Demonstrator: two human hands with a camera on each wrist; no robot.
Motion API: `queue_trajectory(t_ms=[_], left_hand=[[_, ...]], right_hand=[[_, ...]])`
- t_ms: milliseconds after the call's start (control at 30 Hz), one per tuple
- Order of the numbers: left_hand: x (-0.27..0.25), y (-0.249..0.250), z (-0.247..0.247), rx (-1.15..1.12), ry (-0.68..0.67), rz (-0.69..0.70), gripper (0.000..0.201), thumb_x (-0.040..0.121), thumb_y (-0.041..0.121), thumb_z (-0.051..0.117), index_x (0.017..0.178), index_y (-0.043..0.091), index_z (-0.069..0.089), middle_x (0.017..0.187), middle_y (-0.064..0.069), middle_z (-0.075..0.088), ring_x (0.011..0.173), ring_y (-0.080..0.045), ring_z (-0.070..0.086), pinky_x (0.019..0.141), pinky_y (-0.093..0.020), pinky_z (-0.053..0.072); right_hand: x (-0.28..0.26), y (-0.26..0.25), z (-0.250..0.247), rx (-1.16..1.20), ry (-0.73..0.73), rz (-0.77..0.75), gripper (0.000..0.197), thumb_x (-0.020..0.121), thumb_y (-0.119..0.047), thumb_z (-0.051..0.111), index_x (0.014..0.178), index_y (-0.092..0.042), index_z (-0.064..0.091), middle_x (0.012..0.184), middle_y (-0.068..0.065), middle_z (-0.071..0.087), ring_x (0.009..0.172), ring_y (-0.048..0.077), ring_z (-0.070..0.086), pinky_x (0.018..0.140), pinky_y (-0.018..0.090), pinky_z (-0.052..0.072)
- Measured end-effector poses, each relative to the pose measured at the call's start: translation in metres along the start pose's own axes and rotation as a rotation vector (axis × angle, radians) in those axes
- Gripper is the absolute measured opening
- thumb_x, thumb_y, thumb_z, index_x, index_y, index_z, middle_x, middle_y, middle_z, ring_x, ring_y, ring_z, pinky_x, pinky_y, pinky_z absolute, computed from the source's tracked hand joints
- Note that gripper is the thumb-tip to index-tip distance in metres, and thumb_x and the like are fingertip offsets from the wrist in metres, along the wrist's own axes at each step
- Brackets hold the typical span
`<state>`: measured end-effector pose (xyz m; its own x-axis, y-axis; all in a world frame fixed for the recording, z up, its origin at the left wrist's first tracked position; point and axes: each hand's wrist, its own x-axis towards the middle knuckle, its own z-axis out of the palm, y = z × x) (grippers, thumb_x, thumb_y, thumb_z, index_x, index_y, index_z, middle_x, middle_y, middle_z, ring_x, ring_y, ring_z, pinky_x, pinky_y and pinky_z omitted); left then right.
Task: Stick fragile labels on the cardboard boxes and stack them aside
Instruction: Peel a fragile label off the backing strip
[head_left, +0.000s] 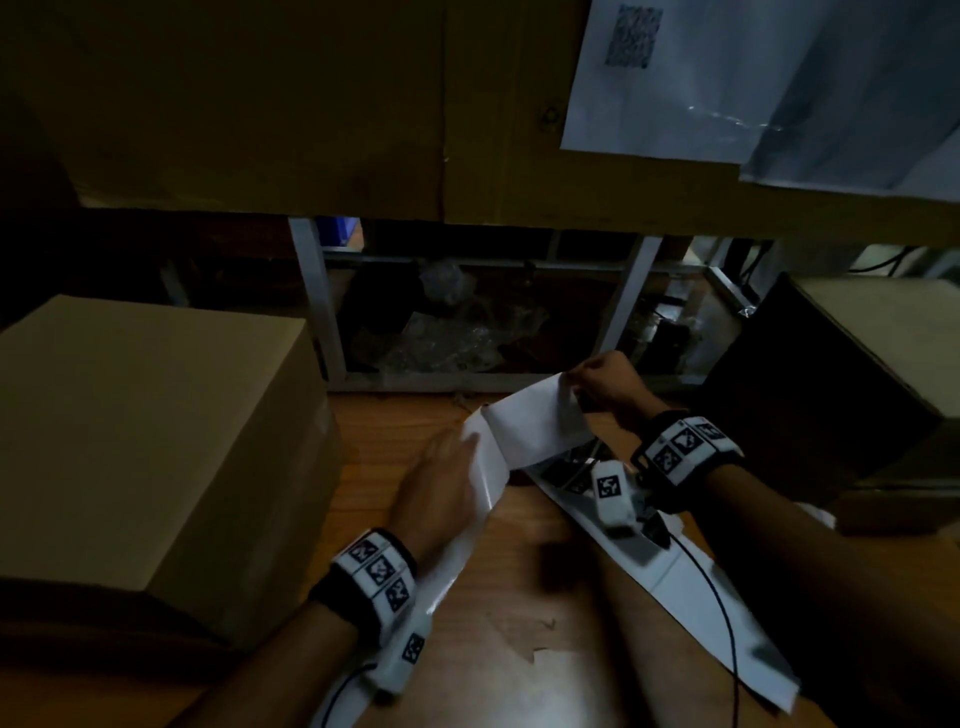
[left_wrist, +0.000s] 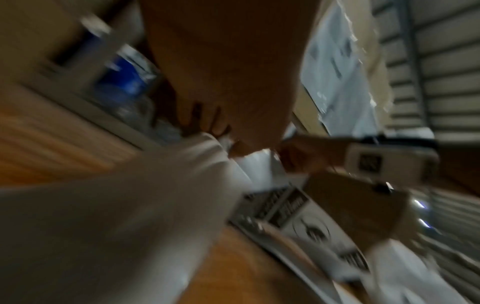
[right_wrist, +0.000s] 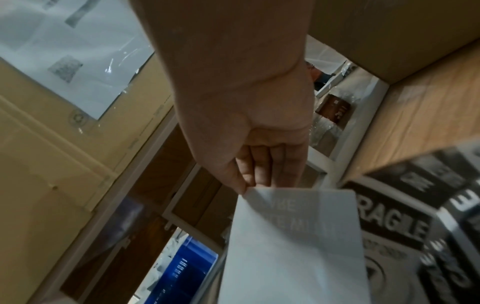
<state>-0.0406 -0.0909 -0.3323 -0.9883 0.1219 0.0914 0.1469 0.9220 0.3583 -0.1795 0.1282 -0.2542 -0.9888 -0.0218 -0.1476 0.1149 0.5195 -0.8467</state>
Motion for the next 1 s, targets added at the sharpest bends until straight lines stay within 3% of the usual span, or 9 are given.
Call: queue_trajectory(t_ms=[100,267,400,633,800,867,900,967,1000], left_hand=[[0.005,0.019,0.012,0.099,-0.189,0.090,0.070,0.099,0.034,0.046,0.155,0.013,0.011,0.164,-0.008,0.003,0.150,-0.023,0.005,0.119,-0.034,0.014],[0.009,0.009,0.029,0.147,-0.401,-0.004,0.076,0.099,0.044,0.044,0.156,0.017,0.002,0.164,-0.007,-0.008,0.151,-0.023,0.001,0.119,-0.046,0.019],[0.009,0.006,0.032,0.200,-0.442,-0.013,0.073,0.100,0.046,0.040,0.156,0.016,0.003,0.164,-0.007,-0.007,0.151,-0.024,-0.001,0.120,-0.049,0.017],[0.013,0.007,0.035,0.216,-0.448,-0.025,0.073,0.099,0.046,0.042,0.156,0.017,0.006,0.164,-0.007,-0.002,0.150,-0.026,0.003,0.119,-0.050,0.016],[0.027,0.011,0.021,0.217,-0.423,0.000,0.062,0.095,0.045,0.049,0.147,0.016,0.033,0.158,-0.011,0.021,0.141,-0.031,0.028,0.112,-0.046,0.033],[0.036,0.021,0.007,0.010,-0.229,-0.045,0.047,0.095,0.040,0.055,0.133,0.012,0.054,0.143,-0.014,0.046,0.128,-0.028,0.046,0.105,-0.041,0.042],[0.040,0.029,-0.003,-0.217,-0.109,-0.111,0.040,0.096,0.038,0.056,0.118,0.007,0.064,0.124,-0.016,0.060,0.113,-0.027,0.058,0.096,-0.041,0.048],[0.046,0.050,-0.031,-0.826,0.008,-0.324,0.048,0.096,0.045,0.053,0.089,0.000,0.067,0.085,-0.015,0.067,0.075,-0.024,0.065,0.072,-0.043,0.056],[0.049,0.060,-0.044,-1.107,-0.010,-0.440,0.055,0.096,0.052,0.048,0.087,0.001,0.065,0.081,-0.015,0.065,0.069,-0.024,0.064,0.065,-0.040,0.056]], right_hand=[[-0.003,0.006,0.007,0.026,-0.002,0.015,0.027,0.088,-0.006,0.065,0.060,-0.006,0.064,0.053,0.006,0.054,0.049,0.017,0.052,0.046,0.024,0.042],[-0.001,0.012,-0.003,0.082,0.083,0.060,0.017,0.084,-0.006,0.067,0.077,0.009,0.070,0.062,0.013,0.059,0.056,0.020,0.058,0.053,0.030,0.047],[0.001,0.010,-0.015,0.088,0.139,0.059,0.021,0.086,-0.006,0.065,0.084,0.015,0.067,0.060,0.011,0.053,0.053,0.020,0.052,0.049,0.028,0.043],[0.001,-0.005,-0.036,0.095,0.211,-0.021,0.020,0.091,-0.010,0.060,0.080,0.006,0.067,0.060,0.011,0.055,0.054,0.022,0.054,0.048,0.027,0.046],[-0.010,-0.019,-0.046,0.201,0.218,-0.126,0.024,0.092,-0.010,0.060,0.068,-0.005,0.061,0.063,0.012,0.054,0.056,0.020,0.054,0.052,0.028,0.045],[-0.027,-0.026,-0.043,0.196,0.264,-0.228,0.030,0.094,-0.013,0.061,0.064,-0.010,0.059,0.061,0.006,0.056,0.055,0.015,0.056,0.052,0.023,0.046],[-0.037,-0.027,-0.040,0.147,0.298,-0.282,0.030,0.094,-0.019,0.063,0.065,-0.013,0.060,0.061,0.003,0.058,0.056,0.012,0.058,0.052,0.020,0.047],[-0.058,-0.026,-0.031,-0.003,0.346,-0.370,0.029,0.092,-0.035,0.066,0.068,-0.019,0.063,0.064,-0.003,0.061,0.060,0.007,0.060,0.054,0.017,0.044],[-0.069,-0.023,-0.026,-0.071,0.350,-0.411,0.028,0.089,-0.041,0.067,0.071,-0.020,0.065,0.066,-0.005,0.063,0.063,0.006,0.061,0.055,0.018,0.044]])
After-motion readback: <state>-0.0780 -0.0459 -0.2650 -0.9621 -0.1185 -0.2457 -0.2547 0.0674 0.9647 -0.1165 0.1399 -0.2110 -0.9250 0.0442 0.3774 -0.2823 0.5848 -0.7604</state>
